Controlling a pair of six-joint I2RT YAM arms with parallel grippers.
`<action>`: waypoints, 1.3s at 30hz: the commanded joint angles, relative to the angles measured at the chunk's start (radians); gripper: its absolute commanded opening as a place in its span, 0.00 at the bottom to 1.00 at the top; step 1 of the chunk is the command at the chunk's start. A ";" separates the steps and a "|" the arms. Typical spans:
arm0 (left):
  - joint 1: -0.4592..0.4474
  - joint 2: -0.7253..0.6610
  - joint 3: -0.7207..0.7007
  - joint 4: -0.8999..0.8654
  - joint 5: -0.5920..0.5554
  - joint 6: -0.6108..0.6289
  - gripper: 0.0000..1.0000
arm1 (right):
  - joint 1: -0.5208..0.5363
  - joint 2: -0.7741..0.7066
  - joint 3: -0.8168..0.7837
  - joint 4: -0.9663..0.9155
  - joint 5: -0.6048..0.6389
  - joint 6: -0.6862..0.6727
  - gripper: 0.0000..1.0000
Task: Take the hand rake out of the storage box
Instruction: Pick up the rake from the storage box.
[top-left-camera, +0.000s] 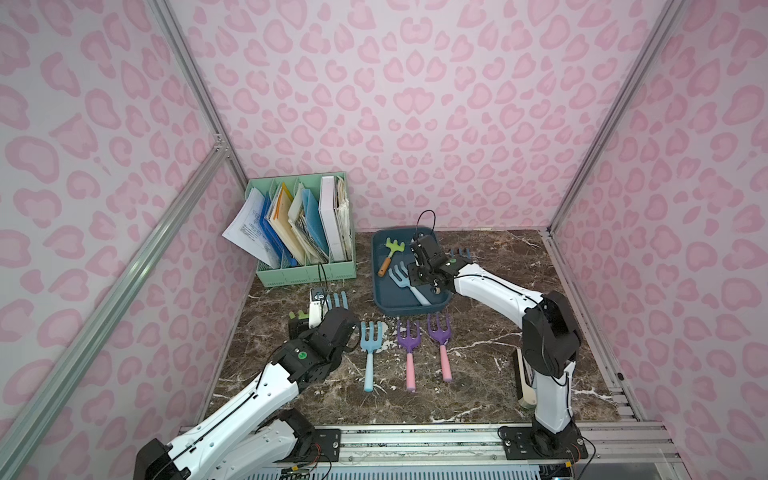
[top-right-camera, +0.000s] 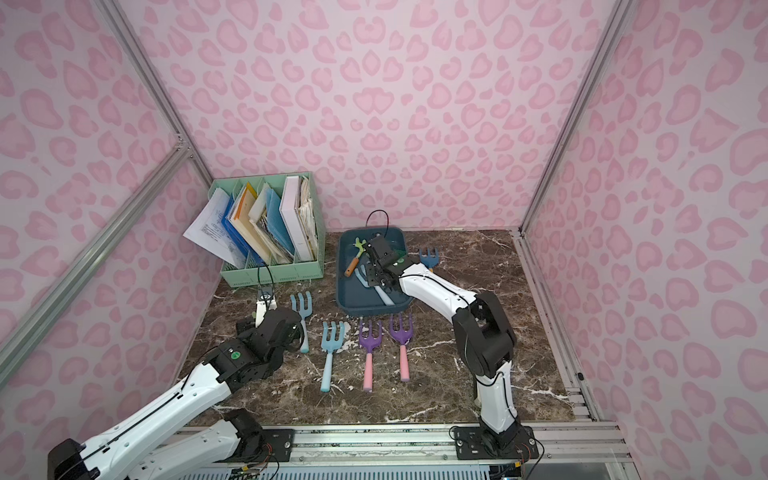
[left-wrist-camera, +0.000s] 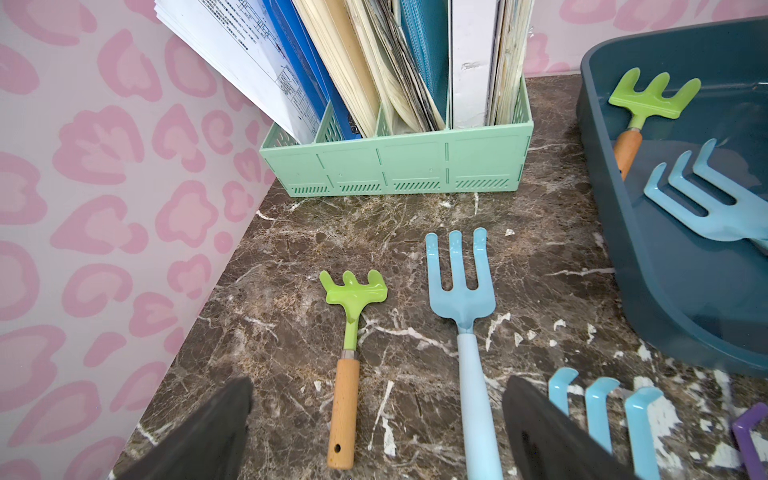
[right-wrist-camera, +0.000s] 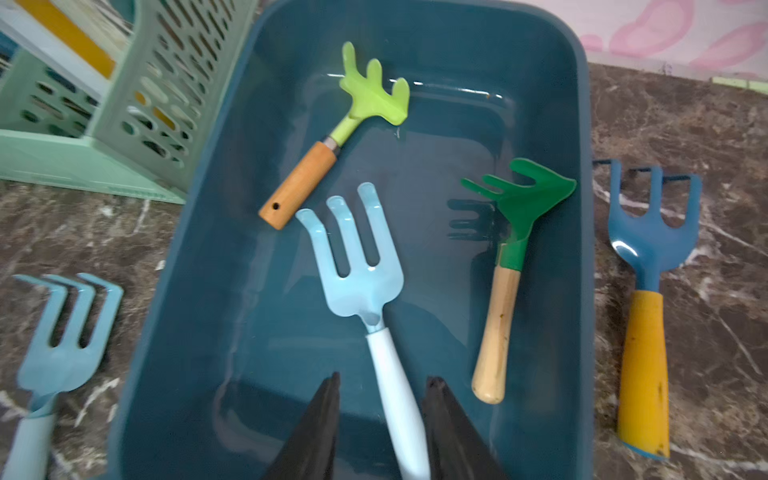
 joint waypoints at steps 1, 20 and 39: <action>0.000 0.005 0.007 0.003 0.002 -0.007 0.98 | -0.014 0.046 0.024 -0.002 0.008 0.014 0.37; 0.000 0.032 0.010 0.008 -0.001 -0.006 0.98 | -0.092 0.363 0.332 -0.197 0.183 0.082 0.40; 0.001 0.033 0.013 0.003 -0.013 -0.010 0.98 | -0.090 0.530 0.571 -0.352 0.295 0.086 0.11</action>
